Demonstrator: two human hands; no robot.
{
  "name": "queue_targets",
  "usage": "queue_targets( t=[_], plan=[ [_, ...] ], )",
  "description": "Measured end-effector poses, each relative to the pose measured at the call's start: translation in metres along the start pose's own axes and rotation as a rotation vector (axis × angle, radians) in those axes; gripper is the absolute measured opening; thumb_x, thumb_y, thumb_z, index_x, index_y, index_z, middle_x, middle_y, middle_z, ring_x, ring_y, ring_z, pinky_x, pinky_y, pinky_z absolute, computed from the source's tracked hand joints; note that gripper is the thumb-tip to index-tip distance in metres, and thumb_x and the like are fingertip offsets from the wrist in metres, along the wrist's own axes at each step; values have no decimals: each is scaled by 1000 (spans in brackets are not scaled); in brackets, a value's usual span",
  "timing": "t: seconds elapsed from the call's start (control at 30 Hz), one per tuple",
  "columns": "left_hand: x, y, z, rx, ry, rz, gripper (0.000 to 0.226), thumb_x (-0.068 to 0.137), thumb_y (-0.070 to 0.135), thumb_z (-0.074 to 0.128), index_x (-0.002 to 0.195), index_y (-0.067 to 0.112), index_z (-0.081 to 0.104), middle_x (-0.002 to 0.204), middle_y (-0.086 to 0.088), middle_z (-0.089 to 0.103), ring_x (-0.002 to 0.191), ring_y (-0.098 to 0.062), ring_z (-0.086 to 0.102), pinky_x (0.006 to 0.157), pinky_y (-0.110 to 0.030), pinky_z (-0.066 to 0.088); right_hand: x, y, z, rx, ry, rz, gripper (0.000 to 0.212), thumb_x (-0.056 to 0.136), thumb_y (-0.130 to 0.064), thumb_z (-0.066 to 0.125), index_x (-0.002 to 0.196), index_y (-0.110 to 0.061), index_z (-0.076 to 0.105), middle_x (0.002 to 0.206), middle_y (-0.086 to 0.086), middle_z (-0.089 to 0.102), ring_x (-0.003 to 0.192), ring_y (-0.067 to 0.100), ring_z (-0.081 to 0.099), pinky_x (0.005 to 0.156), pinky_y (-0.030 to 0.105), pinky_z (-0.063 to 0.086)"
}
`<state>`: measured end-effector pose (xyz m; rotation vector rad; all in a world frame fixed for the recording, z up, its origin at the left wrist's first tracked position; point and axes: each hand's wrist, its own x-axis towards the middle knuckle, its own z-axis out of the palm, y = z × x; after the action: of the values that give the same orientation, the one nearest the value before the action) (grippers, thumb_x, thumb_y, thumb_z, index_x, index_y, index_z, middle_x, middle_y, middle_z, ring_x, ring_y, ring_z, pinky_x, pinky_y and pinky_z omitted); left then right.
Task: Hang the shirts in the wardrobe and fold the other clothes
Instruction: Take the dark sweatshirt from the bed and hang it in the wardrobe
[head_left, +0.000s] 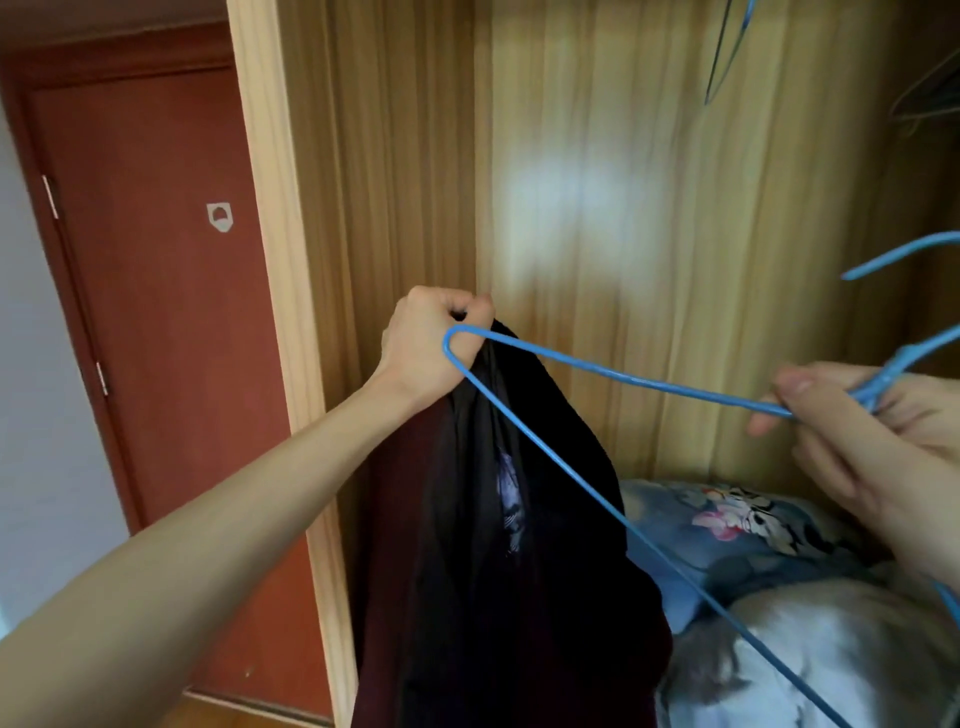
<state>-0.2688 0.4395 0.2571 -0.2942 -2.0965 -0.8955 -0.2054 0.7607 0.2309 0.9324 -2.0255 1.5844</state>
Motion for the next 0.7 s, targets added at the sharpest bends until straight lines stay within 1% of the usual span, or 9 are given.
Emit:
queue_targets(
  t=[0.1,0.17,0.27,0.33,0.4,0.47,0.53,0.6,0.7],
  plan=[
    [0,-8,-2,10,42,-54,54,95,40,51,51,17,30,49,6,26,55,-17,27,59,-35,31,-11,11,5,45,73,61,46,91,-47,58,79,-4,72,37,4,28,35,11,23,41,9,30],
    [1,-13,-3,28,57,-69,53,94,42,51,53,16,32,52,6,26,57,-18,28,61,-36,33,-9,4,8,-1,76,99,39,94,-38,58,74,-10,74,39,5,29,37,11,27,43,10,36],
    [0,-12,-3,71,60,-61,49,94,44,51,60,13,33,55,4,26,61,-21,28,62,-37,33,-11,9,22,-73,10,126,51,104,-25,56,55,-28,72,41,3,32,45,22,40,60,28,50],
    [-2,-9,0,119,55,-54,50,95,43,51,53,19,42,54,3,29,60,-22,32,62,-37,36,-6,9,28,-114,12,154,60,105,-24,56,47,-33,67,41,5,36,49,37,44,72,45,52],
    [-6,-5,2,179,64,-63,47,98,41,53,55,21,47,54,1,34,60,-24,38,63,-37,39,-2,7,31,-97,7,163,60,105,-24,56,47,-34,67,43,8,38,52,43,45,79,45,51],
    [-8,-4,3,210,67,-69,47,99,40,53,56,22,48,54,-2,37,61,-29,42,64,-37,40,2,8,32,-74,-7,176,61,106,-22,55,47,-33,67,45,14,38,51,41,37,64,40,50],
    [-10,-3,5,247,79,-57,49,100,39,53,56,18,48,55,-6,40,63,-33,45,62,-36,38,3,6,34,-77,-47,198,60,106,-22,55,48,-29,68,47,20,38,51,32,35,56,43,43],
    [-12,-1,9,292,85,-27,50,101,37,52,57,12,46,54,-8,42,61,-32,46,60,-34,35,5,5,37,-66,-72,233,50,106,-24,55,60,-18,72,44,11,37,45,24,36,50,42,38],
    [-17,7,16,319,47,37,51,101,37,51,57,11,44,51,-5,39,55,-28,42,58,-35,40,11,9,46,-123,-107,275,42,107,-25,54,76,-3,71,41,-3,35,36,10,28,39,24,31]
  ],
)
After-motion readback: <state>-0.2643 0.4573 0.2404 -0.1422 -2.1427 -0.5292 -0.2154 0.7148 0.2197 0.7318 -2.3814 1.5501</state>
